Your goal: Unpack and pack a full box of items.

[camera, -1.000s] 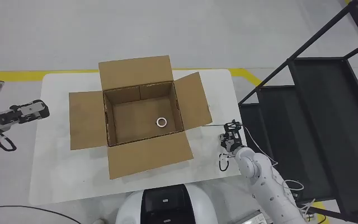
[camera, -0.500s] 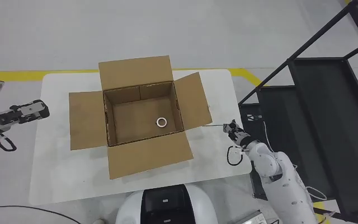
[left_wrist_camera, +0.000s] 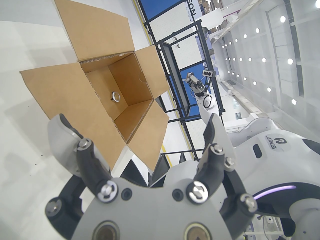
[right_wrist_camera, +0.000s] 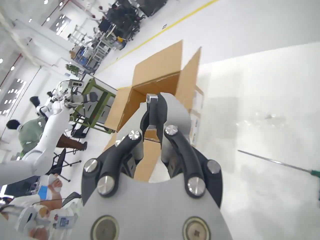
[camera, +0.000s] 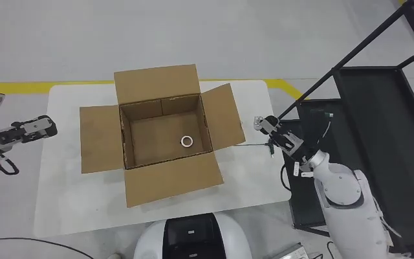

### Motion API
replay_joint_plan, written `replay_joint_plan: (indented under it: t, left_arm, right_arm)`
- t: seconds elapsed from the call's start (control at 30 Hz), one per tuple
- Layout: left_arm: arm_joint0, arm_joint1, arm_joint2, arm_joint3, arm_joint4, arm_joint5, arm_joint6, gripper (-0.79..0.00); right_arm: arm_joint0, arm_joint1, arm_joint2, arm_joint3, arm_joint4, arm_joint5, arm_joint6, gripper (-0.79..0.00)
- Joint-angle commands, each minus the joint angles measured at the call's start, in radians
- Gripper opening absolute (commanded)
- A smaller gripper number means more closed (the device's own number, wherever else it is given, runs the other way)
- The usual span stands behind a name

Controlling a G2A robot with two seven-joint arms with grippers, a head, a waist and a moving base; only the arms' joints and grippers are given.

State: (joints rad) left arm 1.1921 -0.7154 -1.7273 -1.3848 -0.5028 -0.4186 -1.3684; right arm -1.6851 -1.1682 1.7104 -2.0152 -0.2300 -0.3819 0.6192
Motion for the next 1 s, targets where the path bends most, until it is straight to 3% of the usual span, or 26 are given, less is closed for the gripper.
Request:
replay_joint_plan:
  t: [0.0, 0.33, 0.67, 0.7, 0.73, 0.77, 0.8, 0.97]
  left_arm:
    - [0.0, 0.0, 0.0, 0.0, 0.0, 0.0, 0.0, 0.0]
    - [0.0, 0.0, 0.0, 0.0, 0.0, 0.0, 0.0, 0.0]
    - [0.0, 0.0, 0.0, 0.0, 0.0, 0.0, 0.0, 0.0]
    - [0.0, 0.0, 0.0, 0.0, 0.0, 0.0, 0.0, 0.0]
    - [0.0, 0.0, 0.0, 0.0, 0.0, 0.0, 0.0, 0.0]
    - [0.0, 0.0, 0.0, 0.0, 0.0, 0.0, 0.0, 0.0]
    - [0.0, 0.0, 0.0, 0.0, 0.0, 0.0, 0.0, 0.0]
    - [0.0, 0.0, 0.0, 0.0, 0.0, 0.0, 0.0, 0.0]
  right_arm:
    - [0.043, -0.001, -0.079, -0.007, -0.051, 0.02, 0.022, -0.785]
    - [0.31, -0.043, -0.537, 0.123, -0.26, 0.155, 0.001, -0.785]
    - [0.534, -0.102, -0.758, 0.338, -0.32, 0.301, -0.113, -0.785]
    - [0.55, -0.107, -0.77, 0.352, -0.319, 0.31, -0.119, -0.665]
    - [0.564, -0.111, -0.782, 0.363, -0.319, 0.317, -0.123, -0.44]
    - [0.577, -0.116, -0.792, 0.373, -0.318, 0.324, -0.126, -0.049]
    - [0.587, -0.119, -0.801, 0.381, -0.317, 0.331, -0.124, 0.0]
    - [0.608, -0.128, -0.823, 0.395, -0.325, 0.34, -0.115, 0.0]
